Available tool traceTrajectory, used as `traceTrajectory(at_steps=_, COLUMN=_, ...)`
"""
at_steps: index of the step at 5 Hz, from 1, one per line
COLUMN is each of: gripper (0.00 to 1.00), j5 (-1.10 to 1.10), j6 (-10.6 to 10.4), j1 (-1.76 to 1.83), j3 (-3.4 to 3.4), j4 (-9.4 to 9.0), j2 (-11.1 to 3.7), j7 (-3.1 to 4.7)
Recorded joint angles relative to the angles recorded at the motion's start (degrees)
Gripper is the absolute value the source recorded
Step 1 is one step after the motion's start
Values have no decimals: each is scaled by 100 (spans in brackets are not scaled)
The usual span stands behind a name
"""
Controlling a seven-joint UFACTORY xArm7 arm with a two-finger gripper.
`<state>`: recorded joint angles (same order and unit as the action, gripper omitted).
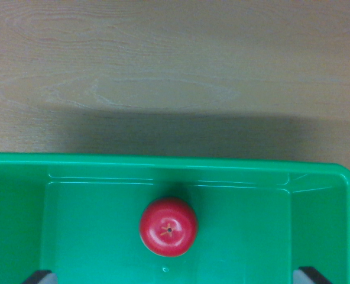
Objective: Pick fruit
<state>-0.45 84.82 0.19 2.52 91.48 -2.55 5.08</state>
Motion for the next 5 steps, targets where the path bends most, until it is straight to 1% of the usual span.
traceTrajectory(at_steps=1, gripper=0, j5=0, j6=0, j1=0, j3=0, j4=0, j2=0, j7=0)
traceTrajectory(at_steps=2, gripper=0, j5=-1, j6=-147, j1=-2, j3=-2, j4=-116, j2=-69, j7=21)
traceTrajectory(at_steps=3, gripper=0, j5=-1, j6=-147, j1=-2, j3=-2, j4=-116, j2=-69, j7=21)
traceTrajectory(at_steps=4, gripper=0, j5=-3, j6=-314, j1=-5, j3=-5, j4=-248, j2=-147, j7=45)
traceTrajectory(at_steps=5, gripper=0, j5=-3, j6=-314, j1=-5, j3=-5, j4=-248, j2=-147, j7=45)
